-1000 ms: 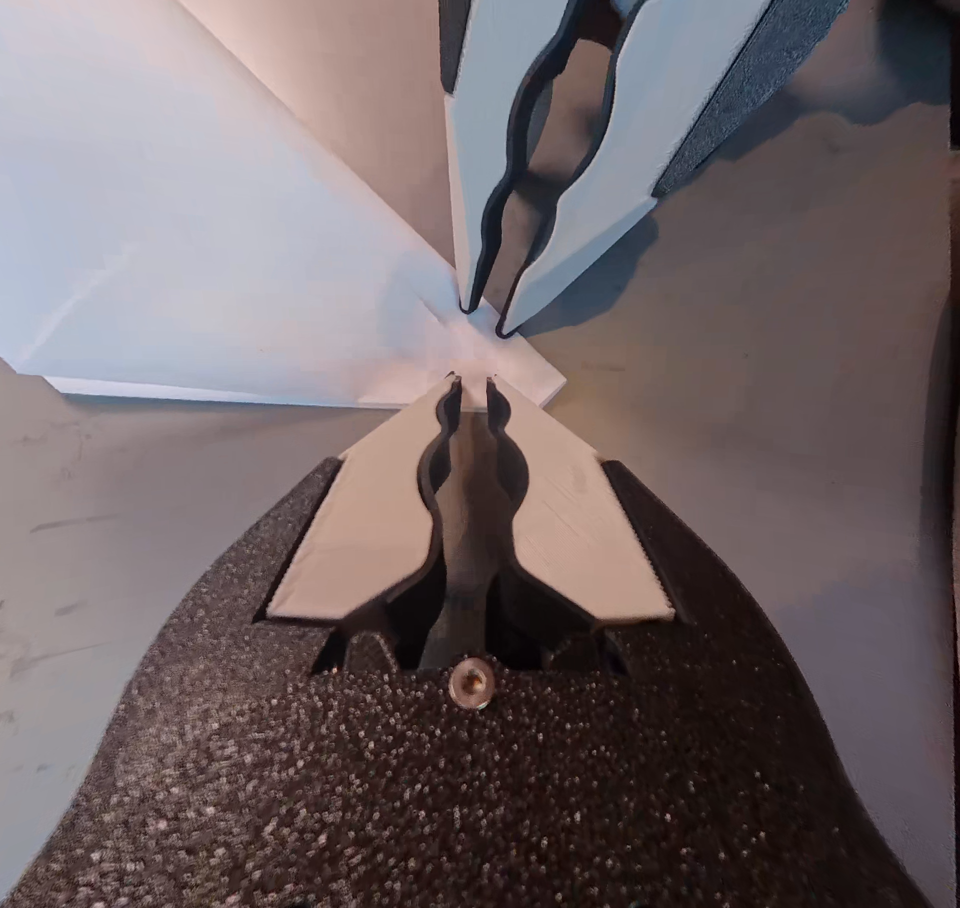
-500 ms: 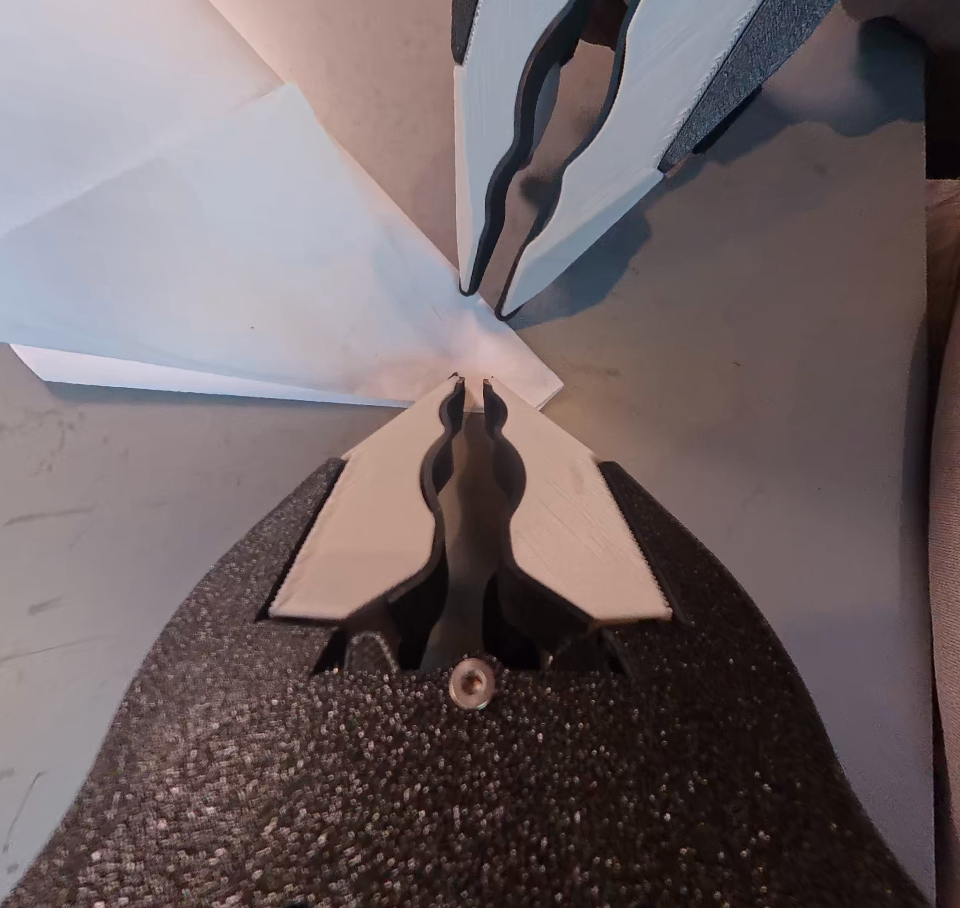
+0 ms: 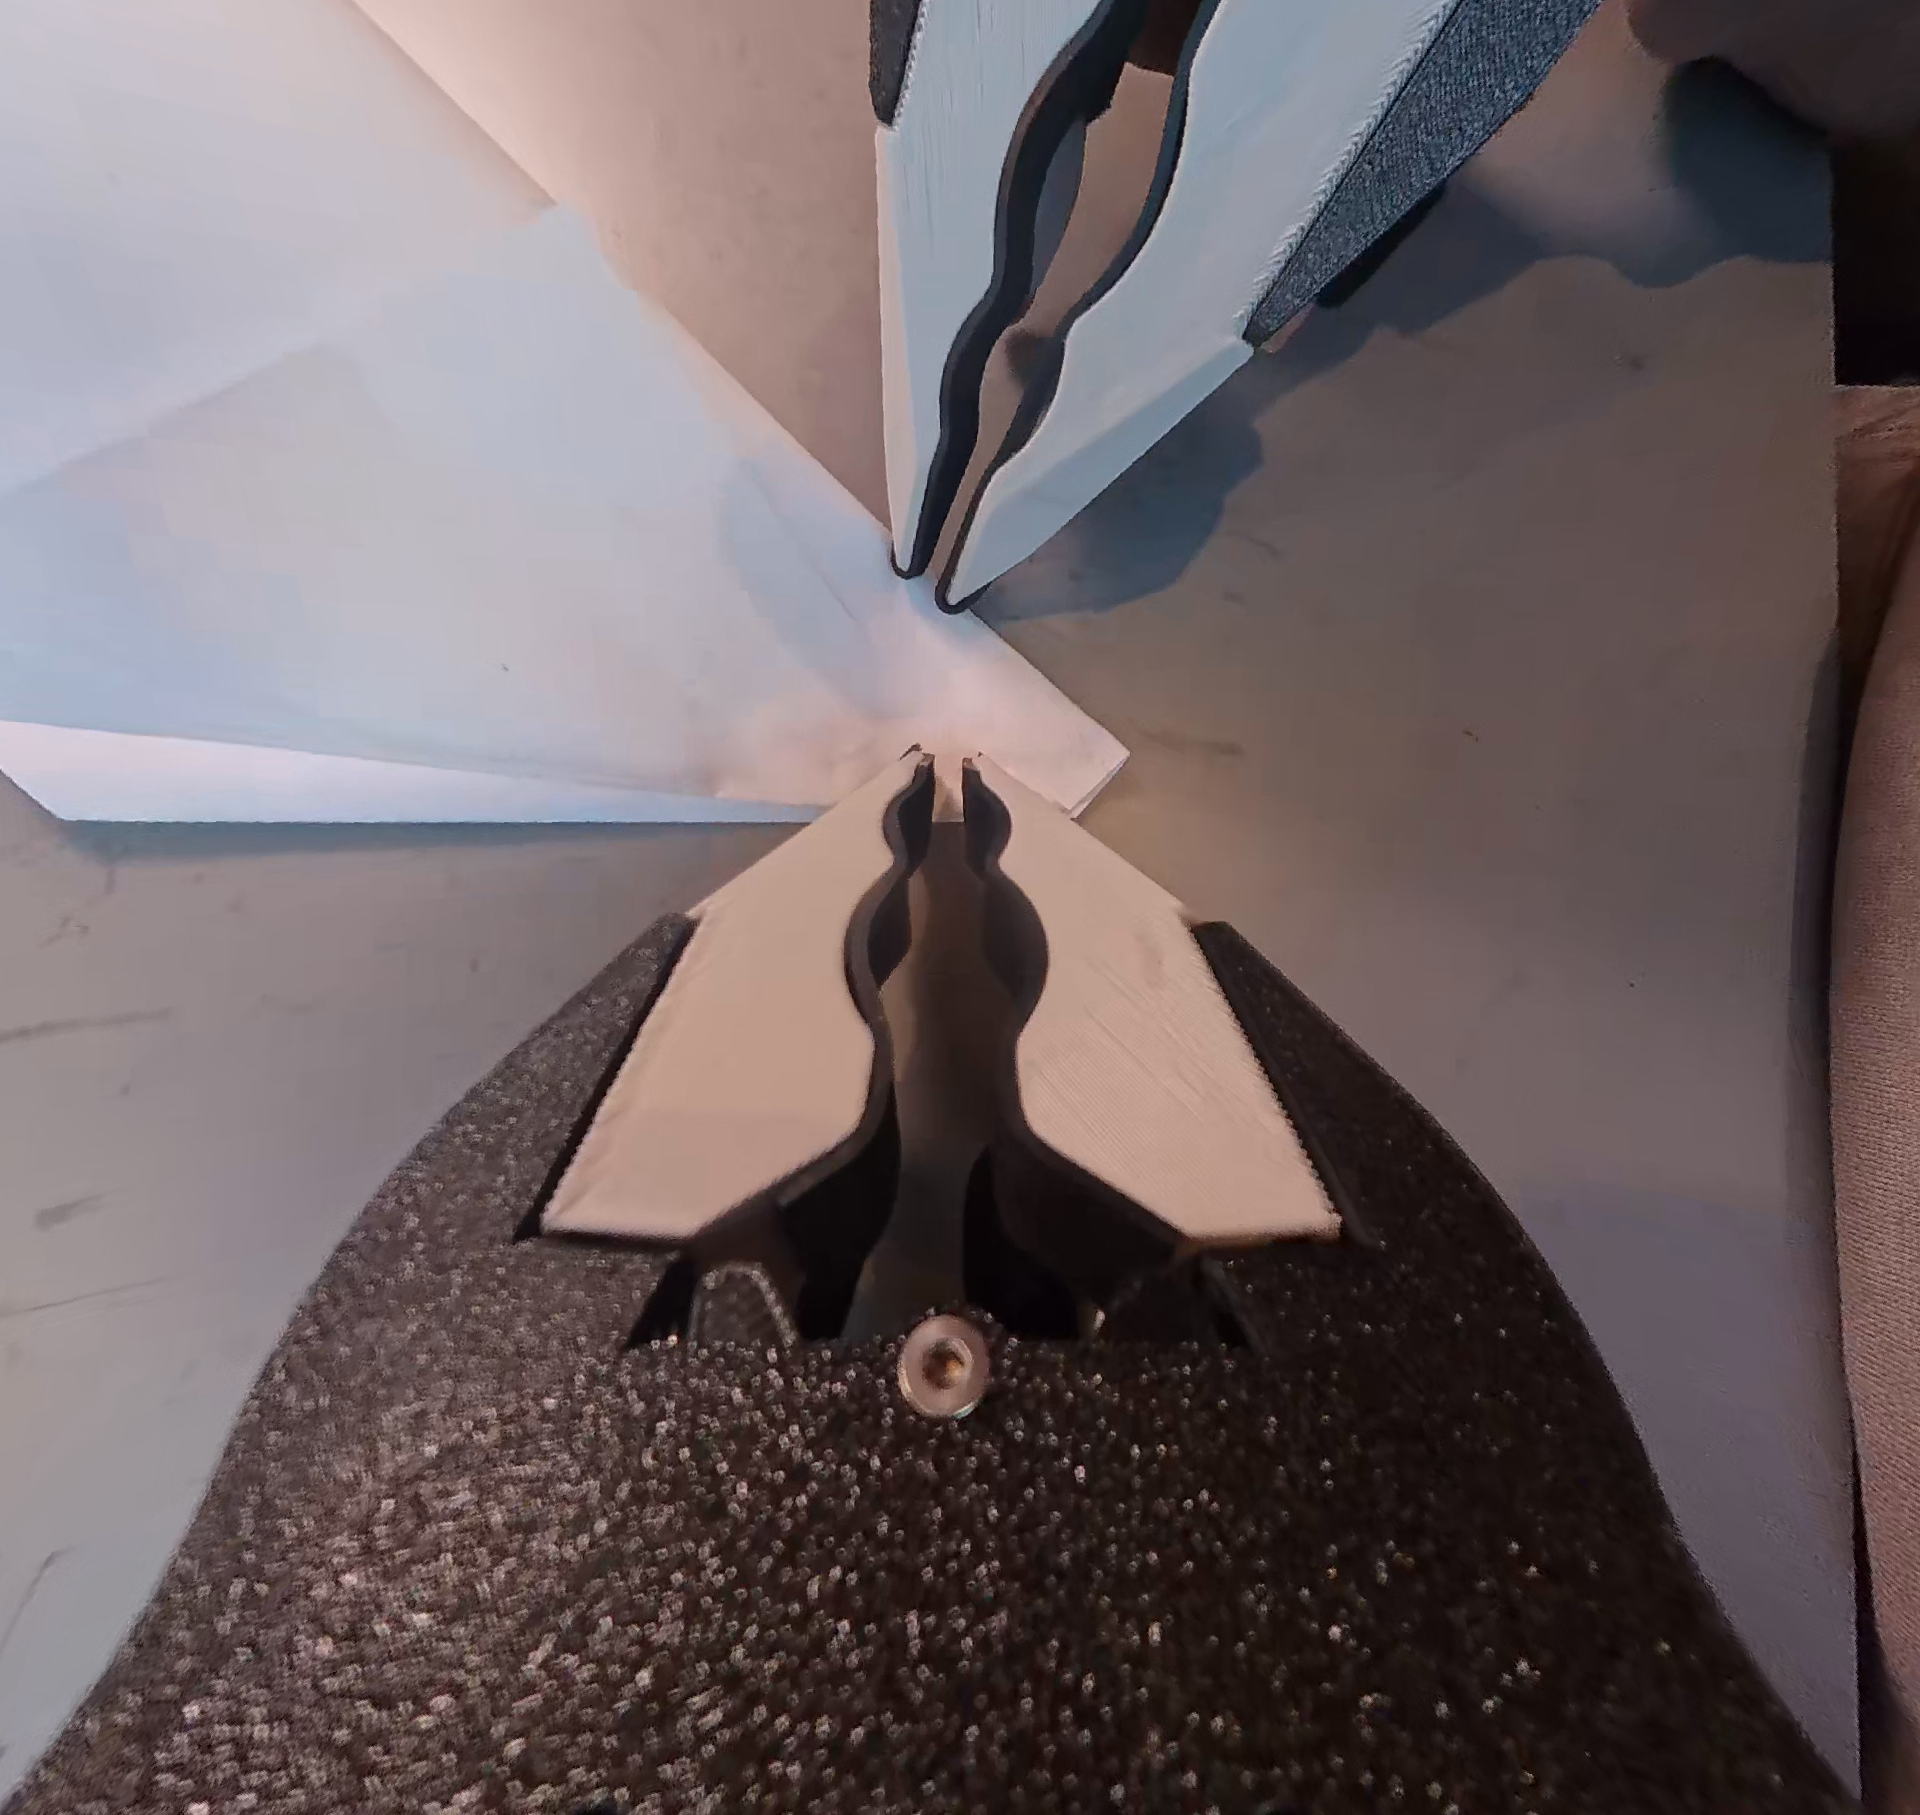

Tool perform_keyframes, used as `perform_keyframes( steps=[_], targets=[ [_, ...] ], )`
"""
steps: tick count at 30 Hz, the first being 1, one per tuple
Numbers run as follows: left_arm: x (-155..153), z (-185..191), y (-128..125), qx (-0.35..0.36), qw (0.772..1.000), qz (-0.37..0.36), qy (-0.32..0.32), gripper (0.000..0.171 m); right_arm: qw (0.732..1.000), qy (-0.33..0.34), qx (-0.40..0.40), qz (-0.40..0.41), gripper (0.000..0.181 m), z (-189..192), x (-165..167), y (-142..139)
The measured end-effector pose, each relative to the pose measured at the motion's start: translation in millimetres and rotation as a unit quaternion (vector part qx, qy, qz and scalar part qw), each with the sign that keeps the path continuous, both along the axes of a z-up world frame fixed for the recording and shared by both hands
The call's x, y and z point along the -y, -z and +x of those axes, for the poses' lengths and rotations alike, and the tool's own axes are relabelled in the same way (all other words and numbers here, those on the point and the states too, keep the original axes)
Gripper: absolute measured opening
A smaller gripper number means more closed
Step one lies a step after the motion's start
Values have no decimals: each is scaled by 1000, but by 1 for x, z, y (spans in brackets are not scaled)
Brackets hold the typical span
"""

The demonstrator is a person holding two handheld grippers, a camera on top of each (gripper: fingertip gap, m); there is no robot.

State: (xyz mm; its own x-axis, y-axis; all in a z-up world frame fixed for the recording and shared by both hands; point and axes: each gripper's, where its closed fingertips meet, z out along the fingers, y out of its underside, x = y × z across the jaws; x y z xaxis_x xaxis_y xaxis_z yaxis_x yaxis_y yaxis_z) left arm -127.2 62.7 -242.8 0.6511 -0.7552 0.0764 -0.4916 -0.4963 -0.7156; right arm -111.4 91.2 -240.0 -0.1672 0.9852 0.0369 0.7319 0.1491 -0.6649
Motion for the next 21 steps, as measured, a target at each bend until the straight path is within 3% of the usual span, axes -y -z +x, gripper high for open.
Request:
perform_keyframes(
  steps=[10,17,21],
  targets=[
    [0,0,-1,10,1000,-9,-10,5,1000,13,6,-6,3,0,0,1],
    [-1,15,-22,28,998,50,9,6,1000,13,8,-7,3,0,0,2],
    [2,20,-4,-28,999,41,22,4,1000,12,7,-4,2,0,0,2]
  ],
)
